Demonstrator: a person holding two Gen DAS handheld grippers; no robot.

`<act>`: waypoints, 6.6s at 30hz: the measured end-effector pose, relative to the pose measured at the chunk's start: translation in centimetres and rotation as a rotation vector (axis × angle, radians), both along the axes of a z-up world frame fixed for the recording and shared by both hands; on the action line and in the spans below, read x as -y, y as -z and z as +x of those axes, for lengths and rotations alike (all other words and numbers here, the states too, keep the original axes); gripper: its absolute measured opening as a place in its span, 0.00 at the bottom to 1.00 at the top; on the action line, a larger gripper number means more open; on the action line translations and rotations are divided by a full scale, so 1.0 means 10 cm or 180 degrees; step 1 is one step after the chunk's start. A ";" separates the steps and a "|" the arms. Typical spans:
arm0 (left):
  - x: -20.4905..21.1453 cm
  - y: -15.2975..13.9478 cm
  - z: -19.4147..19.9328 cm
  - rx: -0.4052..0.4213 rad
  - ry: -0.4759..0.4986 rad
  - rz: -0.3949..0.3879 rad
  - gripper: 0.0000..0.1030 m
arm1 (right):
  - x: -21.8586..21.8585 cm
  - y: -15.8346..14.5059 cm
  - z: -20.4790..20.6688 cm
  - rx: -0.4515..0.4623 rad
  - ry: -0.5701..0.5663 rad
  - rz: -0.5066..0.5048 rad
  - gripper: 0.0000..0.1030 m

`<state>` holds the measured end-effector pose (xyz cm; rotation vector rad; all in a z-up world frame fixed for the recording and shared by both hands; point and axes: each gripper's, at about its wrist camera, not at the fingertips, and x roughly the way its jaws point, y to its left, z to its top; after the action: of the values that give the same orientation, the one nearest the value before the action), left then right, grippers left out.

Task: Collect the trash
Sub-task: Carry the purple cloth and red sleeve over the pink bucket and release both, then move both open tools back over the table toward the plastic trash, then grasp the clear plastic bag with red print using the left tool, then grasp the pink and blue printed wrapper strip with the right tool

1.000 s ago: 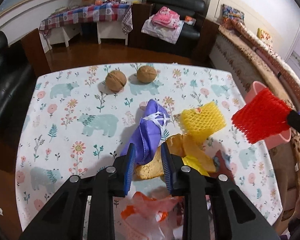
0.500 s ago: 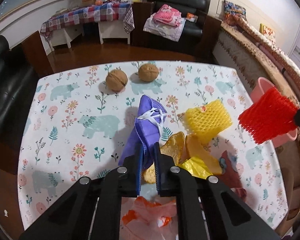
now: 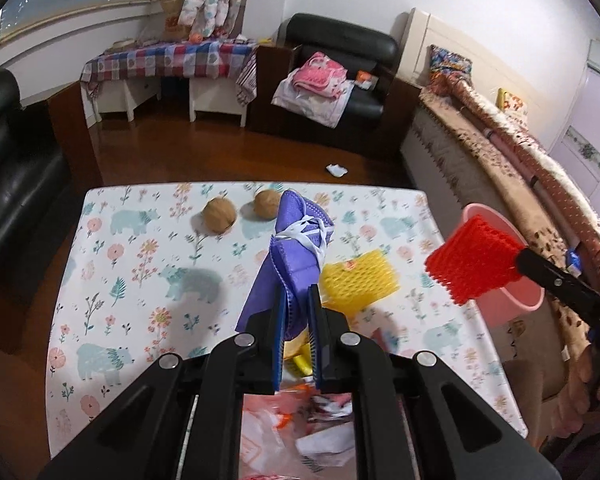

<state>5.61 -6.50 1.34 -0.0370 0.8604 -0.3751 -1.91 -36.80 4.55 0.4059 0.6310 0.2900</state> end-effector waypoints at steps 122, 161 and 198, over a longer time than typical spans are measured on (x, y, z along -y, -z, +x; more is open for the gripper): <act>-0.90 0.05 -0.75 -0.0118 -0.0149 -0.0001 0.46 | -0.29 0.45 -0.22 -0.0407 -0.0143 -0.0455 0.28; -1.29 0.25 -1.18 -0.0007 -0.0125 -0.0229 0.15 | -0.63 0.55 -0.29 -0.0645 -0.0329 -0.0439 0.28; -1.01 -0.02 -0.69 0.0080 -0.0202 -0.0487 0.15 | -0.33 0.61 -0.12 -0.0701 -0.0226 -0.0366 0.12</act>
<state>-1.24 3.56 1.50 -0.2004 0.8024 -0.3804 -3.12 -33.53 -1.52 0.3074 0.8748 0.2770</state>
